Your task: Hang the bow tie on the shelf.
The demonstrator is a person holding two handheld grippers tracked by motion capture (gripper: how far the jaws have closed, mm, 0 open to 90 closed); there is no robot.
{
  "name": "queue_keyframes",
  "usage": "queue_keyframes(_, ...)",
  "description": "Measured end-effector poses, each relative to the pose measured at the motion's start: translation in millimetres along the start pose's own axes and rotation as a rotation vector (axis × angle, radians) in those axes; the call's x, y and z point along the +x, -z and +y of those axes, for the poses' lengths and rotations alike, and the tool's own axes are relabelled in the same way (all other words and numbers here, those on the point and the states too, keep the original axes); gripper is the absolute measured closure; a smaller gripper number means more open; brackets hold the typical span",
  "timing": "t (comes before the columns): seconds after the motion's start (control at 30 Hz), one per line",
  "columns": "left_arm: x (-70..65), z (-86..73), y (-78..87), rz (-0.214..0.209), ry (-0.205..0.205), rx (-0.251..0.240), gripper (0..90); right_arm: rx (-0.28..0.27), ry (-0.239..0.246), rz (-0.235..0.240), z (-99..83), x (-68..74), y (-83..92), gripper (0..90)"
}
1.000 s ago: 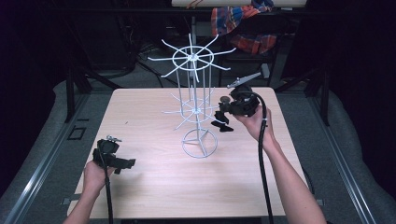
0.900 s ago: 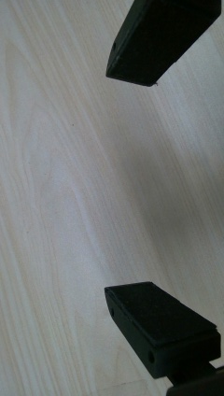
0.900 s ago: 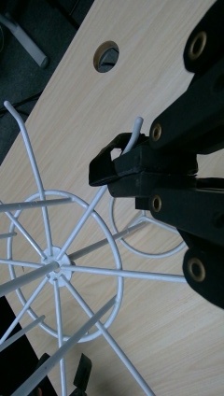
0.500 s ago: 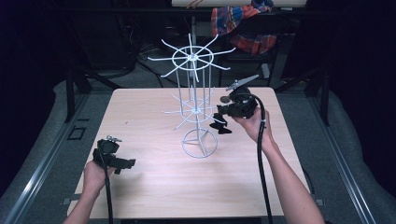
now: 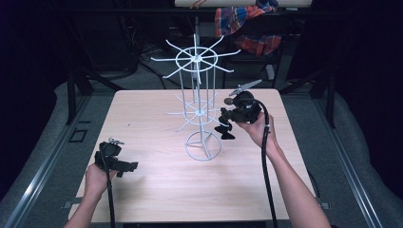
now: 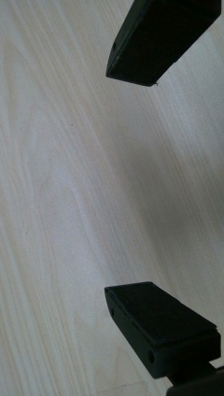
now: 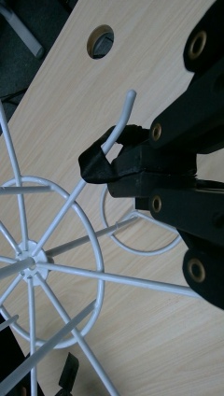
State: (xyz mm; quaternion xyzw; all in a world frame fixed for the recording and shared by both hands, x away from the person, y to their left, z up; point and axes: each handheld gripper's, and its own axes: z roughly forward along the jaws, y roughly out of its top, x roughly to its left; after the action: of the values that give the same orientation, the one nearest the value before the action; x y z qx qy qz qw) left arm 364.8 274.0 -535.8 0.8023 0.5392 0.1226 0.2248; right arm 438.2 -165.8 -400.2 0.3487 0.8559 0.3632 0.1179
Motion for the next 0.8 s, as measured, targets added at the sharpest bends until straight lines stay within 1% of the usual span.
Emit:
queue_keyframes(0.23, -0.3, -0.2, -0.5, 0.0, 0.003, 0.002, 0.0, 0.005, -0.002, -0.001, -2.7, -0.8, -1.8, 89.1)
queue_keyframes(0.3, -0.1, -0.4, -0.5, 0.0, 0.004, 0.002, 0.0, 0.016, 0.001, 0.0, -3.0, -1.6, -1.8, 89.0)
queue_keyframes(0.33, 0.2, -0.4, -0.5, -0.001, 0.004, 0.003, 0.0, 0.005, -0.007, -0.001, -3.6, -1.6, -2.6, 88.9)
queue_keyframes(0.53, 0.5, -0.1, -1.2, -0.001, 0.008, 0.002, 0.0, 0.013, -0.007, 0.005, -4.4, -2.7, -4.3, 88.4)
queue_keyframes(0.63, -0.2, 0.6, -1.4, -0.005, 0.007, 0.003, 0.0, 0.012, -0.01, 0.012, -5.5, -3.5, -5.6, 87.9)
queue_keyframes(0.77, -1.1, 1.1, -1.8, 0.002, 0.001, -0.001, 0.0, 0.016, -0.015, 0.008, -6.5, -3.4, -5.6, 86.9)
queue_keyframes(0.8, -1.0, 1.3, -1.3, -0.002, 0.0, 0.005, 0.0, 0.016, -0.015, 0.009, -6.8, -3.4, -5.6, 86.1)
